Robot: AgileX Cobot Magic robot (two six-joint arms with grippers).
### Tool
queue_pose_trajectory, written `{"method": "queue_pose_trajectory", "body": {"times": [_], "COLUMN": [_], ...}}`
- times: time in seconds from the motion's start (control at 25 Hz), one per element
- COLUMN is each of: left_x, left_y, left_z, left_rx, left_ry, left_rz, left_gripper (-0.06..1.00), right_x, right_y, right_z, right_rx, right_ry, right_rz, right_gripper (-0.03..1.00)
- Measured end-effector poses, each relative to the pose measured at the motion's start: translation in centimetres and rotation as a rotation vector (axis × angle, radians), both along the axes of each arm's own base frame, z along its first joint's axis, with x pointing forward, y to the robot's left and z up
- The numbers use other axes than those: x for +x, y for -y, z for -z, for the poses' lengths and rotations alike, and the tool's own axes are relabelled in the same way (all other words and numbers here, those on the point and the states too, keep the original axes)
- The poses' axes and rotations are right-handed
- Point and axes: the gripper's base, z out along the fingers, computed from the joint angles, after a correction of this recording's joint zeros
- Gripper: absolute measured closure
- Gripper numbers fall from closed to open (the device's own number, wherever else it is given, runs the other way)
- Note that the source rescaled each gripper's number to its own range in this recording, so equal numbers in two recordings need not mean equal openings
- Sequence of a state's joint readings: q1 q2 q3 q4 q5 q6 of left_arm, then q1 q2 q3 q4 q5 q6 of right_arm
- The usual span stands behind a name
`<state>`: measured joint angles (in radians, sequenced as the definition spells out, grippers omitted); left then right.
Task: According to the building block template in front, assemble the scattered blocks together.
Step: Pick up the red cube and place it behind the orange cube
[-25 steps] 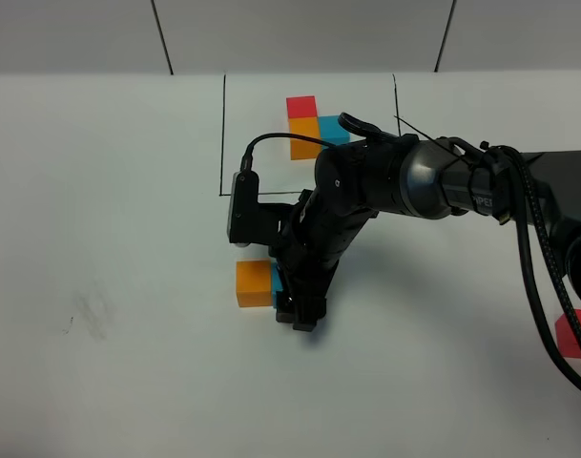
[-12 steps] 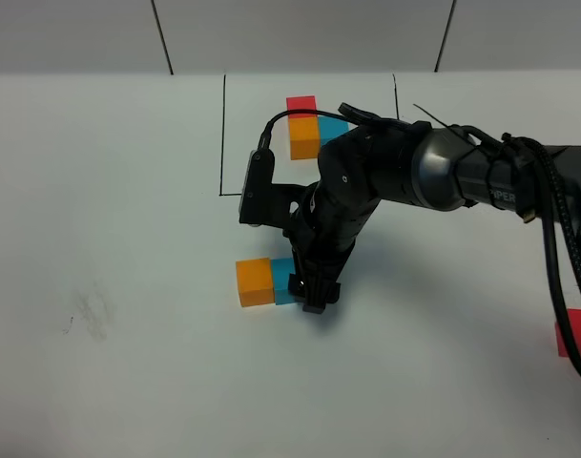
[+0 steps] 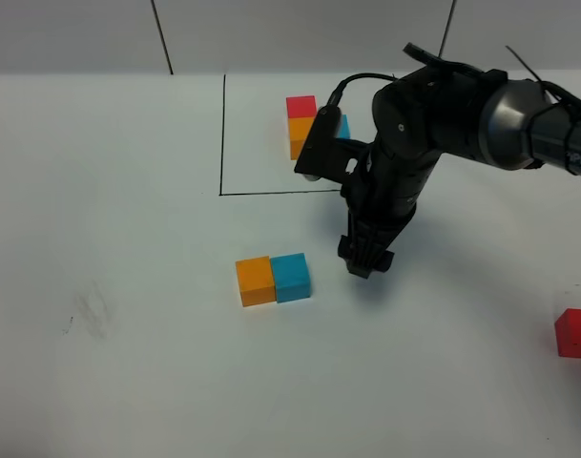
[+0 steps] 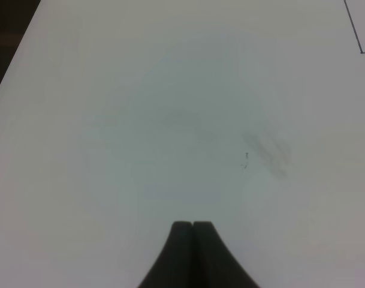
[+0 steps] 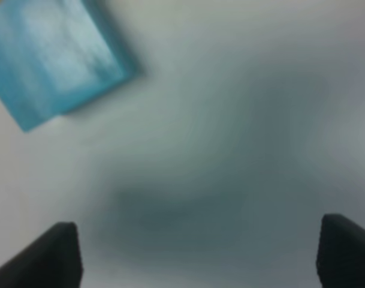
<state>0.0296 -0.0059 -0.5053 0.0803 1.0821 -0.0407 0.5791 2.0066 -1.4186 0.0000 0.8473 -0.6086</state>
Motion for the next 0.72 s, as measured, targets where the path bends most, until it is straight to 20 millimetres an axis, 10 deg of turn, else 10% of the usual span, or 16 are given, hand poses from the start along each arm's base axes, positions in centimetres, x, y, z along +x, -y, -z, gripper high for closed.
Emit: {"method": "queue_pose_trajectory", "body": {"times": [0.72], "left_x": [0.0], "left_y": [0.0], "left_z": [0.0], "left_rx": [0.001], "left_ry": [0.0], "left_rz": [0.001], "left_gripper": [0.94], "right_x": [-6.1], "right_y": [14.1], "right_z": [-2.9], "right_rx": [0.019], "right_ry": [0.059], "right_rz": [0.549], "right_gripper": [0.26]}}
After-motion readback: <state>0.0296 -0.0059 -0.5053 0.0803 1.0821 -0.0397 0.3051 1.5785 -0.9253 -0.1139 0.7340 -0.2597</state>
